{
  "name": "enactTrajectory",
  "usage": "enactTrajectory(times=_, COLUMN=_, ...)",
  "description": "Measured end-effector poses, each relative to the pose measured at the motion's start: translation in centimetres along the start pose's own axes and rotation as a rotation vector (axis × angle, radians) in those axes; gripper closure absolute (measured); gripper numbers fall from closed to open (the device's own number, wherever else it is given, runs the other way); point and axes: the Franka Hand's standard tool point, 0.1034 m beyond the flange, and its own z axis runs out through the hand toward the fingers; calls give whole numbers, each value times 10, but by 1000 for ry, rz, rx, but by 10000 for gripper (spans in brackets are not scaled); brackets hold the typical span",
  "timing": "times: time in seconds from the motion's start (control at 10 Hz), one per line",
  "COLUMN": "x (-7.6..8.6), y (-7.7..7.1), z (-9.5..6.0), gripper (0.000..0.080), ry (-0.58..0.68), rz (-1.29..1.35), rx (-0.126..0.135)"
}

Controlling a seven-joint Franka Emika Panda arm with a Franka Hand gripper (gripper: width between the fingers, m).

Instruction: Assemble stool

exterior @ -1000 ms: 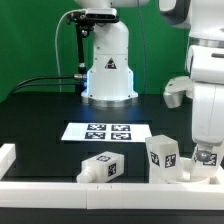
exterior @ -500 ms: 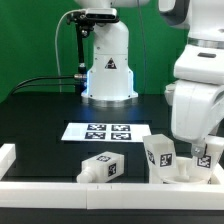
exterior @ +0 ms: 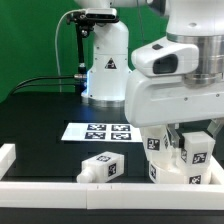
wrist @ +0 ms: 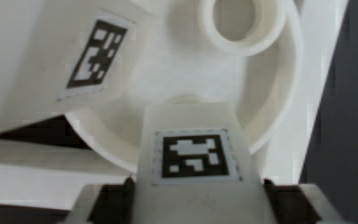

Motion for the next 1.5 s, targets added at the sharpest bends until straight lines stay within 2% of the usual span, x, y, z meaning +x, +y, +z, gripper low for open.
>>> enactTrajectory(times=0.5, x=-2, y=7, z=2, gripper=465, ry=-13, rz=339, rx=-8)
enactTrajectory(times=0.7, x=0, y=12, z=6, gripper=465, ry=23, rz=699, rx=-17)
enactTrajectory(times=0.8, x=0, y=14, z=6, gripper=465, ry=25, rz=751, rx=-19)
enactTrajectory(times=0.9, x=-1, y=18, z=7, gripper=465, ry=27, rz=870, rx=-14)
enactTrajectory(times=1.1, x=-5, y=22, z=12, gripper=465, ry=52, rz=969, rx=13)
enactTrajectory(times=1.3, x=-6, y=23, z=12, gripper=465, ry=47, rz=1012, rx=9)
enactTrajectory(times=1.4, x=-6, y=23, z=12, gripper=291, ry=48, rz=1009, rx=10)
enactTrajectory(times=1.5, x=-6, y=25, z=5, gripper=196, ry=54, rz=976, rx=17)
